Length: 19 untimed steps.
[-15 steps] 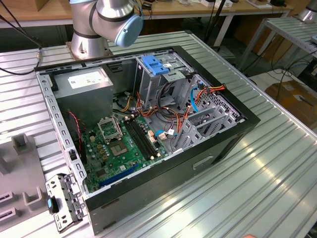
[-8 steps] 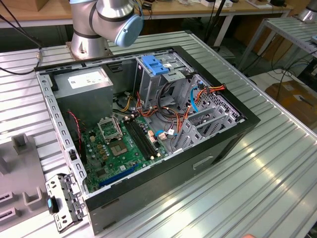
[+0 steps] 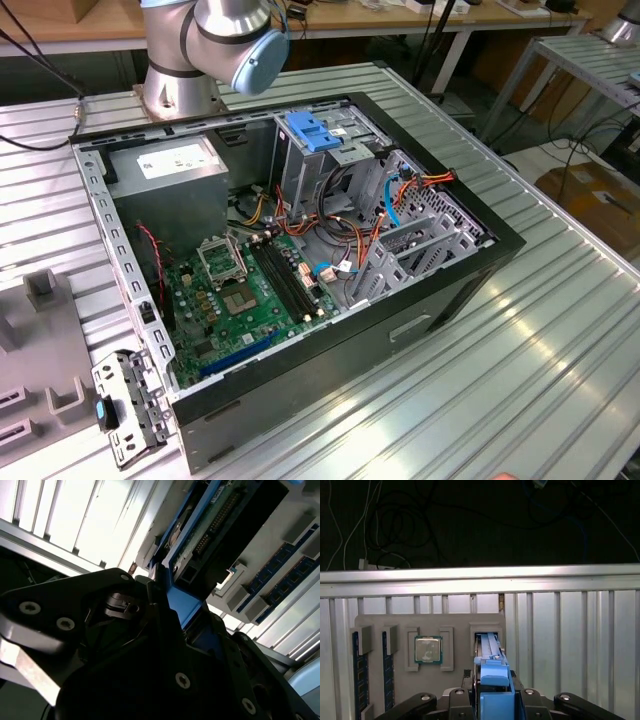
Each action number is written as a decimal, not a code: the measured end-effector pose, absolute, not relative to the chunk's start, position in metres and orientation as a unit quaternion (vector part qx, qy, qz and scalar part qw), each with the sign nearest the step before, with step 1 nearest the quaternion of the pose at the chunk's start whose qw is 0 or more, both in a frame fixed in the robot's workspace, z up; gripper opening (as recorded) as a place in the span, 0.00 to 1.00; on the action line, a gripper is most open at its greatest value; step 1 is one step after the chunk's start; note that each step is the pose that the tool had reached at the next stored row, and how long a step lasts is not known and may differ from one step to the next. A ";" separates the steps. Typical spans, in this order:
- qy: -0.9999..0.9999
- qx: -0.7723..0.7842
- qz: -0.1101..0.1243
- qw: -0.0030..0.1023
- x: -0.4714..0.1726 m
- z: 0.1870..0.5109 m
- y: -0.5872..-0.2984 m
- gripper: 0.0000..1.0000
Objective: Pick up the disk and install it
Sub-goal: 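Pick up the disk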
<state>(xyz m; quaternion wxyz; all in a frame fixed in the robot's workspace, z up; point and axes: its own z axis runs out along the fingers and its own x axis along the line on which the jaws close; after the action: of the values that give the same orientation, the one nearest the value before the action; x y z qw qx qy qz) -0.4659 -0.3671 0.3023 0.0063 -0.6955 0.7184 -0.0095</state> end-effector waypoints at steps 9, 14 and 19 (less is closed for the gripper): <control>0.718 -0.696 -0.010 0.006 -0.466 0.320 -0.367 0.37; 0.718 -0.696 -0.010 0.006 -0.466 0.330 -0.367 0.37; 0.718 -0.696 -0.010 0.006 -0.466 0.337 -0.367 0.37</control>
<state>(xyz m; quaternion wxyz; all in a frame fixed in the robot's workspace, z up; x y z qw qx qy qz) -0.4659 -0.3671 0.3375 0.0064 -0.6955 0.7184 -0.0096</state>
